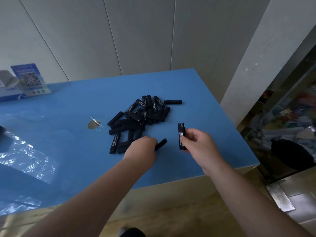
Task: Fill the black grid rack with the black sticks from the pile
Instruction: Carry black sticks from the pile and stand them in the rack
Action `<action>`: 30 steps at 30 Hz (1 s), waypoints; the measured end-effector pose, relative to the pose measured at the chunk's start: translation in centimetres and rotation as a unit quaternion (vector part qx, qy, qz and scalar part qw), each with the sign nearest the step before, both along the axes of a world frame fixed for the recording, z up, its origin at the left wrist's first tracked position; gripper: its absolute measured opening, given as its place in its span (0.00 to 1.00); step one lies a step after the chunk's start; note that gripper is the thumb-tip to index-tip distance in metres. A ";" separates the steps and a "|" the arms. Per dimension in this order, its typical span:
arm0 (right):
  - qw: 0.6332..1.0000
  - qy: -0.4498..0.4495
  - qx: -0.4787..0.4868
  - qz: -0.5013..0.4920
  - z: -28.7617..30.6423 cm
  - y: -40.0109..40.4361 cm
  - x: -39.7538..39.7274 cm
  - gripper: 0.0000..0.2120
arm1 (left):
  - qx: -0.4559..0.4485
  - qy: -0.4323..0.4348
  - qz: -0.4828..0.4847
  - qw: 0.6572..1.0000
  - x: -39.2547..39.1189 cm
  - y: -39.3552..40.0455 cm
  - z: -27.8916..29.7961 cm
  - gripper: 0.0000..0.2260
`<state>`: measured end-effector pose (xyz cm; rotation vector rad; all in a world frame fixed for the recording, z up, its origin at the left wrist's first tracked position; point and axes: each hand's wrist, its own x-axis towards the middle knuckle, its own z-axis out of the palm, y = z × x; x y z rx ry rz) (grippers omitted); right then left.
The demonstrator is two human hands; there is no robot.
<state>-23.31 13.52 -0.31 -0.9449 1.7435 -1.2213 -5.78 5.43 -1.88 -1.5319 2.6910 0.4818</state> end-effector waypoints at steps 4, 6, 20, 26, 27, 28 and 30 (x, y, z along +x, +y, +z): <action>0.999 -0.021 -0.027 0.018 1.1 -0.7 0.4 0.06 | 0.099 0.224 0.122 0.962 1.0 0.0 1.5 0.05; 0.998 -0.029 -0.034 0.036 1.7 -1.4 1.0 0.06 | 0.141 0.316 0.163 0.924 2.1 -0.2 2.3 0.08; 0.980 -0.062 -0.047 0.181 3.1 -7.0 12.2 0.07 | 0.154 0.511 0.324 0.781 15.3 -0.6 3.6 0.06; 0.972 -0.042 -0.036 0.230 4.3 -8.0 19.3 0.07 | 0.121 0.533 0.346 0.763 22.7 -0.5 3.7 0.09; 0.969 -0.043 -0.036 0.239 4.5 -8.1 20.7 0.07 | 0.115 0.536 0.345 0.762 24.2 -0.4 3.7 0.09; 0.967 -0.046 -0.036 0.248 4.7 -8.1 22.2 0.07 | 0.110 0.537 0.346 0.761 25.8 -0.2 3.8 0.09; 0.965 -0.049 -0.032 0.257 5.0 -8.3 25.3 0.07 | 0.110 0.542 0.346 0.758 28.9 0.1 4.1 0.08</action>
